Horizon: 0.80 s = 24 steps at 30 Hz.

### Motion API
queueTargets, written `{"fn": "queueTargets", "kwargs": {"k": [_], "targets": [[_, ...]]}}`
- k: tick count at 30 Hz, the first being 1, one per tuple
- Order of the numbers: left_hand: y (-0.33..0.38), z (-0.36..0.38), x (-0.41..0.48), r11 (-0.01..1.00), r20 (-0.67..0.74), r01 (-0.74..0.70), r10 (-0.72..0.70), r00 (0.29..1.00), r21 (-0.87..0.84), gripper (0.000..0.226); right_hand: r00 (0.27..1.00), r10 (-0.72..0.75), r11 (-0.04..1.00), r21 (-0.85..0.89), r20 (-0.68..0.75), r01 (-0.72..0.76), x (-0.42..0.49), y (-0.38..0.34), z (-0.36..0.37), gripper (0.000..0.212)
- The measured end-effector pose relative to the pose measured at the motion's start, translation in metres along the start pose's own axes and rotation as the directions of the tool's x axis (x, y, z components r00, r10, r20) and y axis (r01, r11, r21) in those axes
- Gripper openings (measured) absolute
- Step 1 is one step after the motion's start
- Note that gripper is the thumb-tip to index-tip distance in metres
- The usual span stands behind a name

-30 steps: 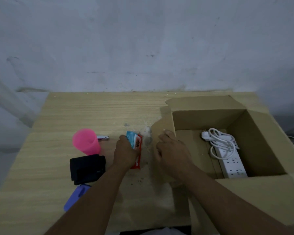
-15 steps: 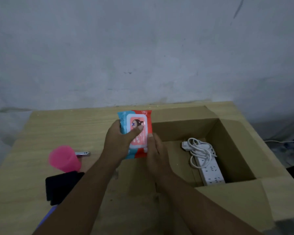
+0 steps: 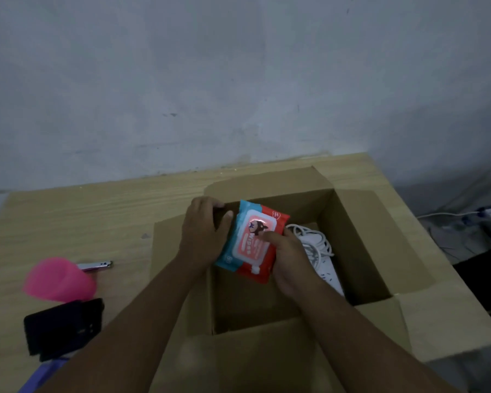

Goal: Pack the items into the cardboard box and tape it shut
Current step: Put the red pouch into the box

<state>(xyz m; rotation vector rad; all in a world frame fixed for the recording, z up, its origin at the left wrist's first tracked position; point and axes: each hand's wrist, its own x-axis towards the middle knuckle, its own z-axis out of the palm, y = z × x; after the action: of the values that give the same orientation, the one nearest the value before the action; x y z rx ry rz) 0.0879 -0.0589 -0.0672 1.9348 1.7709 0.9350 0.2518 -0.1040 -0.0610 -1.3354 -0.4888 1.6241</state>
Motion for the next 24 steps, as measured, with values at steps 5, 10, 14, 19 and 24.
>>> {"fn": "queueTargets", "kwargs": {"k": [5,10,14,19,24], "targets": [[-0.011,0.011,-0.008,0.998,-0.095,-0.051,0.055,0.994,0.037,0.024,0.955,0.293,0.945,0.162,-0.037,-0.284,0.007,0.011,-0.009,0.037],[-0.013,0.009,-0.007,0.996,-0.089,-0.063,0.068,0.994,0.057,0.022,0.929,0.342,0.922,0.243,-0.143,-0.303,0.016,0.018,0.005,0.031],[-0.014,0.011,-0.006,0.998,-0.079,-0.036,0.040,0.996,0.056,0.022,0.921,0.367,0.919,0.203,-0.132,-0.337,0.020,0.021,0.014,0.021],[-0.018,0.010,-0.007,0.998,-0.068,-0.036,0.039,0.997,0.045,0.021,0.893,0.411,0.909,0.005,-0.182,-0.417,0.019,0.025,0.017,0.024],[-0.017,0.010,-0.008,0.999,-0.062,-0.018,0.020,0.998,0.044,0.020,0.895,0.361,0.920,-0.059,-0.260,-0.388,0.020,0.023,0.013,0.032]]}}
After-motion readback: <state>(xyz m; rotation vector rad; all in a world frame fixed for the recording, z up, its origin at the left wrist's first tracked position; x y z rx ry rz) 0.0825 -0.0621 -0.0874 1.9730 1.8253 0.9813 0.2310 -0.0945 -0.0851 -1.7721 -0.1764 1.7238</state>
